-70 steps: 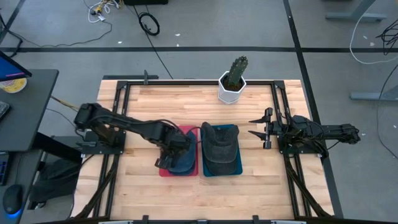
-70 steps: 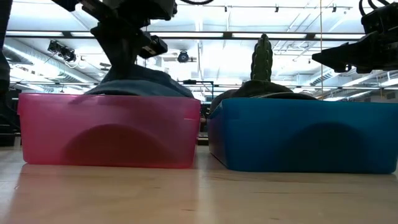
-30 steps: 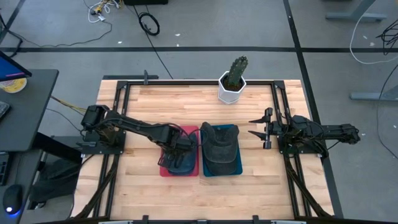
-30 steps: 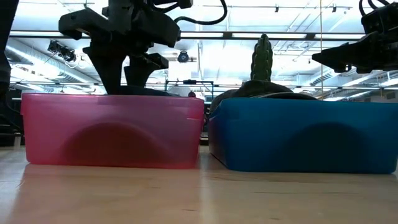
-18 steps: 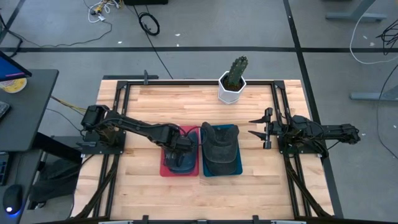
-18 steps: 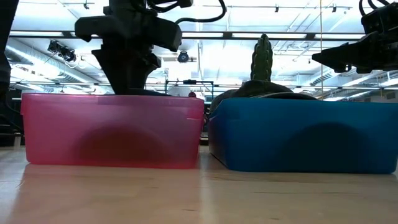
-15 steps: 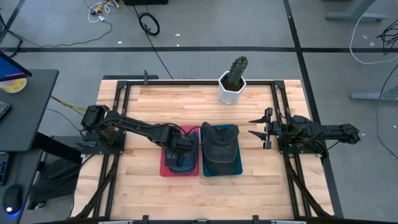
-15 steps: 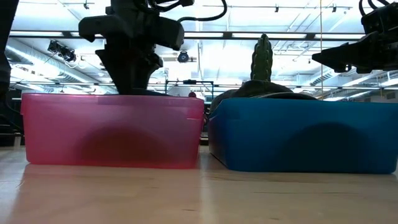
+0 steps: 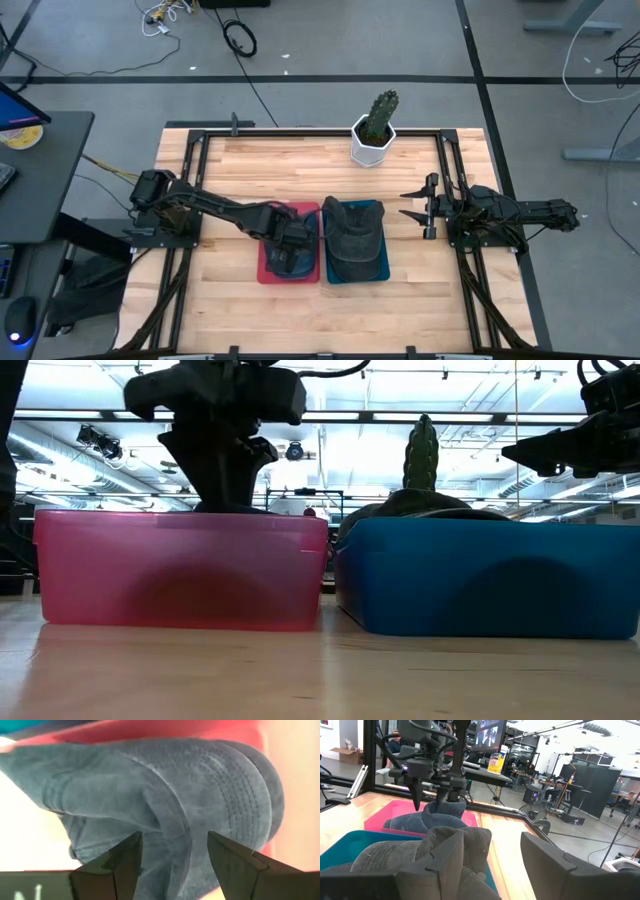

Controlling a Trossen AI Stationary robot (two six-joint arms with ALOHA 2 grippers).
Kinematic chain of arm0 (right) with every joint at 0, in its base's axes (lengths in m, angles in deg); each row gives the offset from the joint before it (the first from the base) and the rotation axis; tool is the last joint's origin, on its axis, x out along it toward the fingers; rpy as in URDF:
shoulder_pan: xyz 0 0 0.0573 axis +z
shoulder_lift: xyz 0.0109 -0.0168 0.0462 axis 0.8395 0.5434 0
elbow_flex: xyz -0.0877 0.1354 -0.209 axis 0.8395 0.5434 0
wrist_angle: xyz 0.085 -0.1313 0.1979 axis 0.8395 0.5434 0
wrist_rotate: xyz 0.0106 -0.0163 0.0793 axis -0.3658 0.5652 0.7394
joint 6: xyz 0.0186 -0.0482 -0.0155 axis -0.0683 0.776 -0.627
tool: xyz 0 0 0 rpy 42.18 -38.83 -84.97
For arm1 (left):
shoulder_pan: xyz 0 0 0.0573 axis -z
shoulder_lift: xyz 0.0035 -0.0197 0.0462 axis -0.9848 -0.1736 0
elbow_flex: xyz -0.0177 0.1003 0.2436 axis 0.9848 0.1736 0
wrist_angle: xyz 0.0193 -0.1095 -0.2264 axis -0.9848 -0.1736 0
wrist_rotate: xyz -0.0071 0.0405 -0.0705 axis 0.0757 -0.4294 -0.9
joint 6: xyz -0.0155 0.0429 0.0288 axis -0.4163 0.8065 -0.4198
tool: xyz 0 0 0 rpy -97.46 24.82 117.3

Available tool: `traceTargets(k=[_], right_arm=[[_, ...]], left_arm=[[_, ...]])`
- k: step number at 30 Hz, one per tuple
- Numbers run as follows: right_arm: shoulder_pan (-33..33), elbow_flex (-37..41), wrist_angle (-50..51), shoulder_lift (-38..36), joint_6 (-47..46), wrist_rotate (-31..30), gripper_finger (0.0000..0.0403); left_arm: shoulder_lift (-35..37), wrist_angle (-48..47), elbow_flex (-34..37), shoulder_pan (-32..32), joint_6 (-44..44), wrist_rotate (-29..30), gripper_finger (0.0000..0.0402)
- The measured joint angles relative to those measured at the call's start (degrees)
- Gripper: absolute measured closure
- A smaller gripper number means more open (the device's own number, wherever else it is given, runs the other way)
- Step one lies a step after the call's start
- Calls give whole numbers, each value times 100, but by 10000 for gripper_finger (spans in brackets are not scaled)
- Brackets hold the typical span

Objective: Pick & Place hat
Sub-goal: Return to Home Position

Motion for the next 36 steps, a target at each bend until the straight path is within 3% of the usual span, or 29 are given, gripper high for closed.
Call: traceTargets(k=[13, 27, 30, 36], right_arm=[[0, 0, 2, 2, 0, 0, 202], [0, 0, 0, 2, 0, 0, 202], [0, 0, -2, 2, 2, 0, 202], [0, 0, -2, 2, 0, 0, 202]], left_arm=[[58, -586, -191, -43, -203, -8, 174], [1025, -159, -333, -207, -404, 24, 174], [1279, 333, -85, -226, -219, 15, 174], [2134, 1461, 1198, -572, 133, -102, 174]])
